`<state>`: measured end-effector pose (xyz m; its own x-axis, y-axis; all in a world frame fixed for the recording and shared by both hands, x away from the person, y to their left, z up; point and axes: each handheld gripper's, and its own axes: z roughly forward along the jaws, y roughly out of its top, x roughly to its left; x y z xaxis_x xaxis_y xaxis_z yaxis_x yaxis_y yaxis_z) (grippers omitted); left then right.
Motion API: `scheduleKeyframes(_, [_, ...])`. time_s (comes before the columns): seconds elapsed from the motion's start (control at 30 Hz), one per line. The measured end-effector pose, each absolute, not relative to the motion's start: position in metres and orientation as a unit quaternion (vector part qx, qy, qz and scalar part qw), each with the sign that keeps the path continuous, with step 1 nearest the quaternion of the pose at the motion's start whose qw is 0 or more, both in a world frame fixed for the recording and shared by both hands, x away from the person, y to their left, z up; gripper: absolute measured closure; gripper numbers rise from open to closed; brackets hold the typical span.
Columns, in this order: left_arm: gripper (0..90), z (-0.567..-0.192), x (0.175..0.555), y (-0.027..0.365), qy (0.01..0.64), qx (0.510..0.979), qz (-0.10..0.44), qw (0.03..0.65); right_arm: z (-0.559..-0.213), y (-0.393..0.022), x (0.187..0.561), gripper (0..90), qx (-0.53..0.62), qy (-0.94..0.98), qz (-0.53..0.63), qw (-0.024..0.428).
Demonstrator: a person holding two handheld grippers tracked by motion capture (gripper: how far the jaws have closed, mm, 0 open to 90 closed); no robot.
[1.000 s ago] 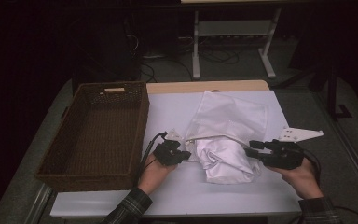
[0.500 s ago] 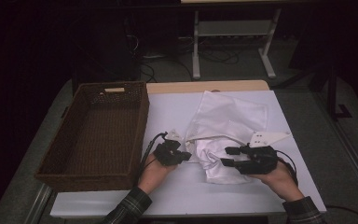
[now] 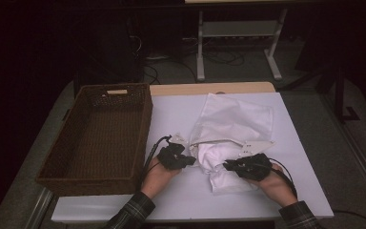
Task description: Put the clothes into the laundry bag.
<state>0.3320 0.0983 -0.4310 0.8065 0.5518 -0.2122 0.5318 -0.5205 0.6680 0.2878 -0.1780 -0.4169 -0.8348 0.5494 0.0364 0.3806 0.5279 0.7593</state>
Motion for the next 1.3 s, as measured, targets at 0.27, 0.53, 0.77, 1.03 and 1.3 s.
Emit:
scheduleKeyframes(0.27, [89.8, -0.432, 0.330, 0.096, 0.301, 0.880, 0.012, 0.369, -0.422, -0.176, 0.298, 86.4, 0.314, 0.851, 0.398, 0.139])
scheduleKeyframes(0.53, [89.7, -0.433, 0.331, 0.097, 0.303, 0.879, 0.009, 0.368, -0.423, -0.177, 0.309, 86.5, 0.344, 0.838, 0.400, 0.141])
scheduleKeyframes(0.77, [89.7, -0.435, 0.330, 0.094, 0.298, 0.884, 0.009, 0.360, -0.425, -0.178, 0.320, 86.3, 0.363, 0.825, 0.406, 0.150])
scheduleKeyframes(1.03, [89.5, -0.441, 0.331, 0.092, 0.295, 0.890, 0.017, 0.348, -0.421, -0.182, 0.317, 72.1, 0.345, 0.824, 0.427, 0.139])
scheduleKeyframes(1.3, [89.3, -0.442, 0.332, 0.093, 0.295, 0.889, 0.013, 0.350, -0.406, -0.184, 0.300, 57.7, 0.315, 0.827, 0.449, 0.123])
